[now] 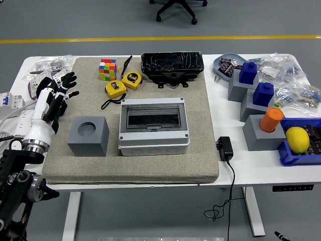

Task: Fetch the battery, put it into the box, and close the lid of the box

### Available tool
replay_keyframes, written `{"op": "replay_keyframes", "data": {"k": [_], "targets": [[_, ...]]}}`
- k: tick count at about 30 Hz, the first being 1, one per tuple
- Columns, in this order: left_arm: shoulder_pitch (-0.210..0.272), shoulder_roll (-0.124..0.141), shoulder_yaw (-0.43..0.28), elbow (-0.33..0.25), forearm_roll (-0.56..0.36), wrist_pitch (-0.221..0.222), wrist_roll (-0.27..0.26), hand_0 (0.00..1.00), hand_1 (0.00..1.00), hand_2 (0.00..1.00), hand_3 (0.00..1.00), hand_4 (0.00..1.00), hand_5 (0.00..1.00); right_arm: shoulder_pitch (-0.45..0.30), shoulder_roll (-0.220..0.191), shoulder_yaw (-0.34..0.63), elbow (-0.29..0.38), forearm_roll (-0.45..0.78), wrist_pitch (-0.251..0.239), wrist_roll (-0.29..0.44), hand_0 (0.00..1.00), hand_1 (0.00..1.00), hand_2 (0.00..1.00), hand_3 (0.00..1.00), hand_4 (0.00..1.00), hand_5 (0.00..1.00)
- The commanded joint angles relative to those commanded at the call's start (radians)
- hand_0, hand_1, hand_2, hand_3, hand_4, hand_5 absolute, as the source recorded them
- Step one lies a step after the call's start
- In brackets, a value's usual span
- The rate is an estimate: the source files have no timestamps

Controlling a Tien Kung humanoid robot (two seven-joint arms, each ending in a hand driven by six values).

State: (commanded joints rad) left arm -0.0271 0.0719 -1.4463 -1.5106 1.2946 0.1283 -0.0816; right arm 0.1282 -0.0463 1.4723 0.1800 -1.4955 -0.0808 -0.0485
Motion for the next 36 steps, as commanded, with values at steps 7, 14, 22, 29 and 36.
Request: {"op": "replay_keyframes", "data": {"k": [7, 14, 22, 29, 36], "targets": [[-0.008, -0.004, 0.000, 0.001, 0.002, 0.002, 0.003, 0.865, 0.932, 0.895, 0.831, 0.998, 0.818, 0.013, 0.000, 0.009, 0.000, -0.003, 0.005, -0.004, 0.838, 0.768, 0.737, 0.756, 0.998, 0.724], [-0.009, -0.006, 0.003, -0.003, 0.001, -0.004, 0.006, 0.837, 0.915, 0.893, 0.827, 0.998, 0.807, 0.020, 0.000, 0.008, 0.000, 0.004, 0.008, -0.005, 0.834, 0.771, 0.735, 0.747, 0.998, 0.740], [-0.009, -0.010, -0.006, -0.010, -0.003, -0.002, 0.002, 0.820, 0.902, 0.889, 0.824, 0.998, 0.808, 0.030, 0.001, 0.013, 0.000, 0.011, 0.008, -0.005, 0.834, 0.770, 0.733, 0.747, 0.998, 0.739], [-0.002, -0.018, -0.015, -0.017, -0.003, 0.000, -0.004, 0.805, 0.889, 0.882, 0.818, 0.998, 0.809, 0.028, 0.007, 0.006, 0.000, 0.019, 0.009, -0.005, 0.830, 0.770, 0.730, 0.744, 0.998, 0.743], [0.001, -0.017, -0.018, -0.017, 0.001, 0.004, -0.003, 0.794, 0.870, 0.870, 0.816, 0.998, 0.799, 0.024, 0.010, 0.007, 0.000, 0.015, 0.010, -0.009, 0.829, 0.769, 0.730, 0.744, 0.998, 0.757]]}}
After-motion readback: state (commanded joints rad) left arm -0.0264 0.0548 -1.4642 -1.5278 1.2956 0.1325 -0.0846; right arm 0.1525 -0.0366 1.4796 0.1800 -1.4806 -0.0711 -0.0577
